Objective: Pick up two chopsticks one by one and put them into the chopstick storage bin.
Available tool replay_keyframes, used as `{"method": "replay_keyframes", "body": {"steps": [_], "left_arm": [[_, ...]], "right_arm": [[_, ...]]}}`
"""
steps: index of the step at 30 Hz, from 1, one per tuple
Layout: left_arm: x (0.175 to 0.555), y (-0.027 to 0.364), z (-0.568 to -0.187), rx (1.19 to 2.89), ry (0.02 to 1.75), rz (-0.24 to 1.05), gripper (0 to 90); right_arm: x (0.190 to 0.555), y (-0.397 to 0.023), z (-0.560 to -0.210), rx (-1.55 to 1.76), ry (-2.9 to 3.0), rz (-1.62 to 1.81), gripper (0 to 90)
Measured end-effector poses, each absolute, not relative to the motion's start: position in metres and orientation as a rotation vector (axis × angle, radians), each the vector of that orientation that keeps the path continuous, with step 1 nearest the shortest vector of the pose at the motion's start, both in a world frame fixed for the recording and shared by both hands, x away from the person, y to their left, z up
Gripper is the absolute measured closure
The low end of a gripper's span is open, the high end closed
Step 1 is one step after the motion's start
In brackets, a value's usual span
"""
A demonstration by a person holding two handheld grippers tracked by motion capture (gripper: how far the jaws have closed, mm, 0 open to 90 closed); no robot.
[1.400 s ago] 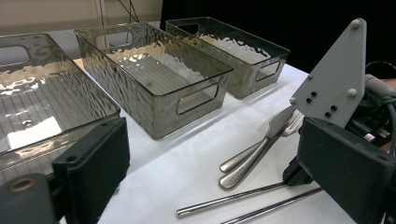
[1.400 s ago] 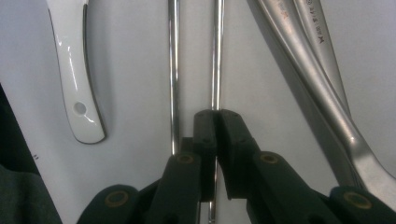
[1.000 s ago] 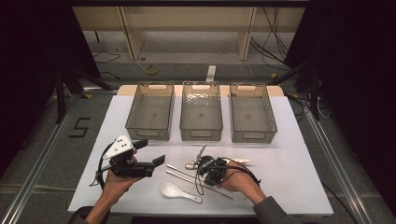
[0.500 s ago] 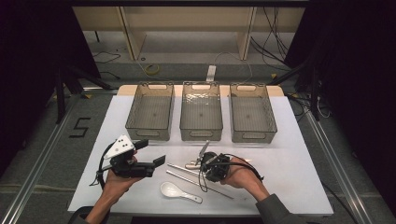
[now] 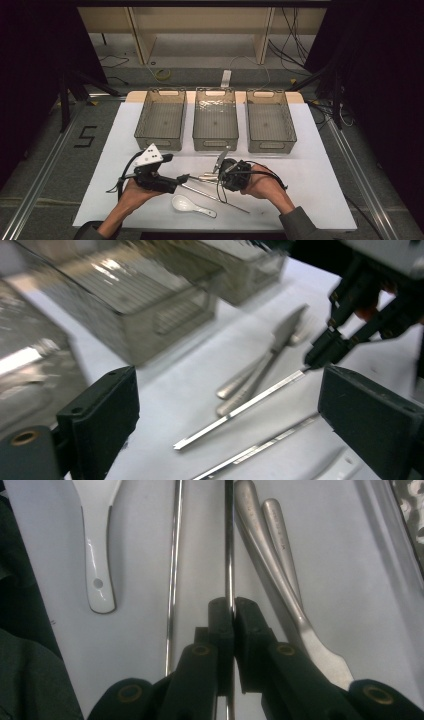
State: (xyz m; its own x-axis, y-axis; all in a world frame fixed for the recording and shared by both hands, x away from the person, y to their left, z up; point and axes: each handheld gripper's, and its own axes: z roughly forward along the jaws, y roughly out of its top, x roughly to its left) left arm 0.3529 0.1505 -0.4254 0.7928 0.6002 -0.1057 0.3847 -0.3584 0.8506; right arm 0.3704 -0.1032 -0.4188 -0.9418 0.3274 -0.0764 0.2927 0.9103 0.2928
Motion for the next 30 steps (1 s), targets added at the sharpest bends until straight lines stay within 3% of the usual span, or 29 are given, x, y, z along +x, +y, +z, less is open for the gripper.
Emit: {"method": "replay_keyframes", "body": {"steps": [6, 13, 19, 30], "left_arm": [[0.363, 0.122, -0.439, 2.174, 0.635, 0.262, 10.5], [0.372, 0.096, -0.454, 2.310, 0.491, 0.208, 19.1], [0.375, 0.084, -0.459, 2.351, 0.436, 0.203, 25.3], [0.374, 0.077, -0.463, 2.397, 0.341, 0.218, 44.9]], "right_arm": [[0.368, -0.103, -0.412, 0.471, 2.947, 0.435, 87.4], [0.366, -0.102, -0.409, 0.470, 2.946, 0.440, 87.4], [0.366, -0.103, -0.407, 0.437, 2.947, 0.452, 87.3], [0.363, -0.101, -0.402, 0.397, 2.945, 0.462, 87.3]]}}
